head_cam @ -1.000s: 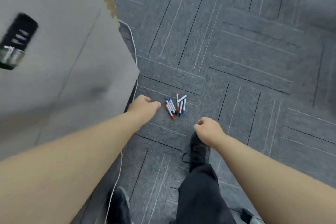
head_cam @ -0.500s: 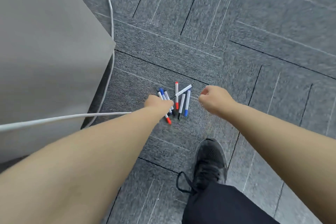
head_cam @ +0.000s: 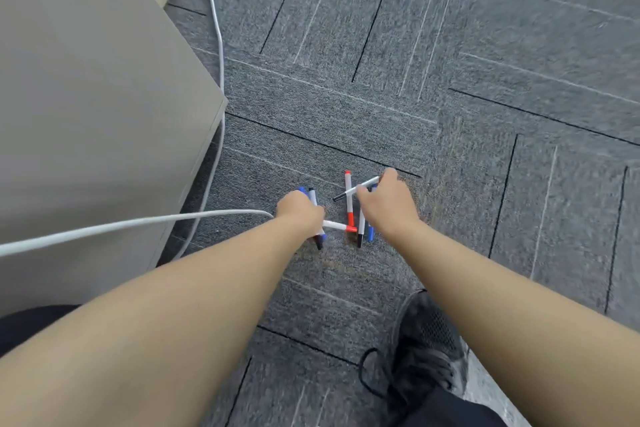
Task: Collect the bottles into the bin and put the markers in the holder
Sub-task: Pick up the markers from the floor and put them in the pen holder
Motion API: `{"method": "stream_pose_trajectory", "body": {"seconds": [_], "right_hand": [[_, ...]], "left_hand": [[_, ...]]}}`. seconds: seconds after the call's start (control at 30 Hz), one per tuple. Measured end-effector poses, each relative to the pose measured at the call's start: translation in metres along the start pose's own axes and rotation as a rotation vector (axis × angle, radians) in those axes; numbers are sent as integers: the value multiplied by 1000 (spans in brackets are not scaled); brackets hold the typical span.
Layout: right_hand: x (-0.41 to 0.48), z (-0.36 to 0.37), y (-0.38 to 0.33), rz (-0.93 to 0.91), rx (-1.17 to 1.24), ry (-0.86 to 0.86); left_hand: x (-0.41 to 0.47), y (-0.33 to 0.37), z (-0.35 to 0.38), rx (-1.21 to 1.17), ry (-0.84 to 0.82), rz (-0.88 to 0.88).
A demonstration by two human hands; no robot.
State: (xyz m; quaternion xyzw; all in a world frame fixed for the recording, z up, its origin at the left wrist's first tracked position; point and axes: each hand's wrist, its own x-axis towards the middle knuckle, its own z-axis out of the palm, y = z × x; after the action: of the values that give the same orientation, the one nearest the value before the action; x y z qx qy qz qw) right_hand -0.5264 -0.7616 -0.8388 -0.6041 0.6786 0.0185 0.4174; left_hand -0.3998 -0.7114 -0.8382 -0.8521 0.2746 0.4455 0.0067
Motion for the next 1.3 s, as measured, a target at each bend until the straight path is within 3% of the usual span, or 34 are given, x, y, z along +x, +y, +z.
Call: {"method": "stream_pose_trajectory", "body": {"seconds": [0.17, 0.3, 0.37, 0.4, 0.57, 0.7, 0.9, 1.0, 1.07, 1.13, 1.3], "right_hand": [[2, 11, -8, -148, -205, -17], [12, 14, -9, -76, -49, 65], [13, 11, -7, -41, 53, 107], [12, 8, -6, -30, 100, 120], [5, -12, -6, 39, 295, 208], [9, -22, 2, 124, 335, 226], [7, -13, 14, 232, 291, 116], [4, -4, 17, 198, 195, 125], [3, 3, 18, 173, 129, 102], [-1, 8, 16, 149, 54, 44], [0, 5, 4, 126, -55, 8]], "left_hand": [[-8, -5, -11, -77, -53, 22], [-11, -15, -23, 172, 10, 172], [-13, -16, -27, -64, 29, 86], [-6, -20, -25, -49, 79, 120], [-15, -17, -11, 63, -174, 322], [-17, -36, 9, 503, -357, 559], [-3, -62, 10, 790, -175, 725], [0, -57, 4, 686, -108, 738], [1, -51, 1, 492, -45, 713], [1, -45, -4, 285, 26, 642], [2, -26, -10, 92, 193, 469]]}}
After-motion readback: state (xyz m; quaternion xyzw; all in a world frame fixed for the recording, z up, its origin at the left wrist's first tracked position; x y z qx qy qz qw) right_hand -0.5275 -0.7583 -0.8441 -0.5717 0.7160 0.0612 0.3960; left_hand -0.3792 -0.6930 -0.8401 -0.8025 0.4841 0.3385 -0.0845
